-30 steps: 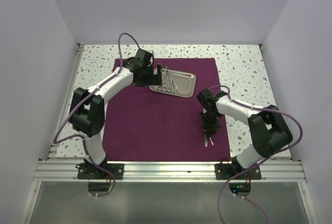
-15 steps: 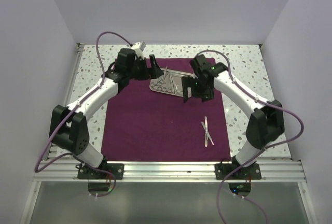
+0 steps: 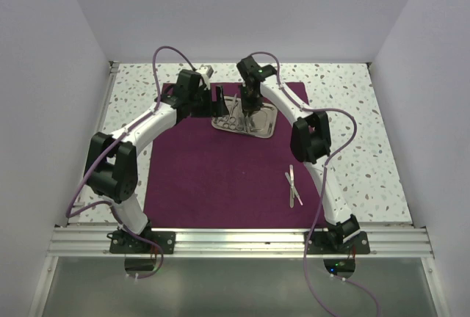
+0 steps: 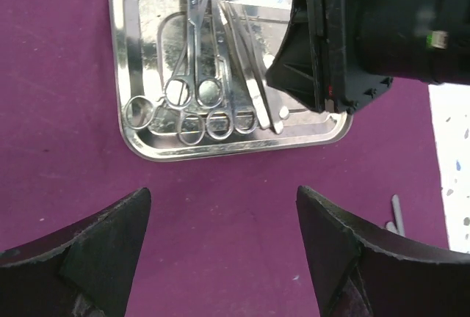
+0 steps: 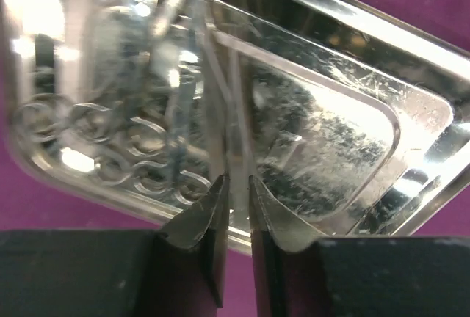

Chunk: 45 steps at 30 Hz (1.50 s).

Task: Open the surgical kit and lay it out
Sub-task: Pick up the medical item from the container.

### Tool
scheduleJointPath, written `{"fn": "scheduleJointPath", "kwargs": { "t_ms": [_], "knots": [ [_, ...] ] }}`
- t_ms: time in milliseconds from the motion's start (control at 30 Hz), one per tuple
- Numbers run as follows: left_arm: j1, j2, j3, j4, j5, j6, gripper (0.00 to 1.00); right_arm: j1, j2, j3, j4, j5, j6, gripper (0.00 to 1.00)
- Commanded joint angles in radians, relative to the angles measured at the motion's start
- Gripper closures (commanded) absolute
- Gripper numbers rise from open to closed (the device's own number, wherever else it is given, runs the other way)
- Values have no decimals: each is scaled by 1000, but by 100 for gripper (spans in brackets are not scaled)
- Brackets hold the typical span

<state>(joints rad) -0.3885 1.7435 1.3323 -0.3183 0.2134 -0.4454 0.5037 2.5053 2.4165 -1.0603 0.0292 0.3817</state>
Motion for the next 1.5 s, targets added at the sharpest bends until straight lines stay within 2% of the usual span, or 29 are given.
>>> {"fn": "scheduleJointPath", "kwargs": {
  "t_ms": [0, 367, 600, 700, 1200, 1467],
  "knots": [
    [0, -67, -13, -15, -35, 59, 16, -24, 10, 44, -50, 18, 16, 80],
    [36, -32, -5, -30, -22, 111, 17, -22, 27, -36, -23, 11, 34, 81],
    [56, -15, -15, -21, 1, 117, 19, 1, 27, -68, -24, 5, 39, 71],
    [62, -12, -18, -13, 9, 116, 19, 7, 9, -89, -23, 9, 42, 69],
    [66, -33, -35, -7, 7, 111, 20, 12, -175, -188, 10, 35, 78, 68],
    [66, -36, -44, 4, 20, 93, 21, 42, -194, -194, 8, -26, 125, 67]
  ]
}}
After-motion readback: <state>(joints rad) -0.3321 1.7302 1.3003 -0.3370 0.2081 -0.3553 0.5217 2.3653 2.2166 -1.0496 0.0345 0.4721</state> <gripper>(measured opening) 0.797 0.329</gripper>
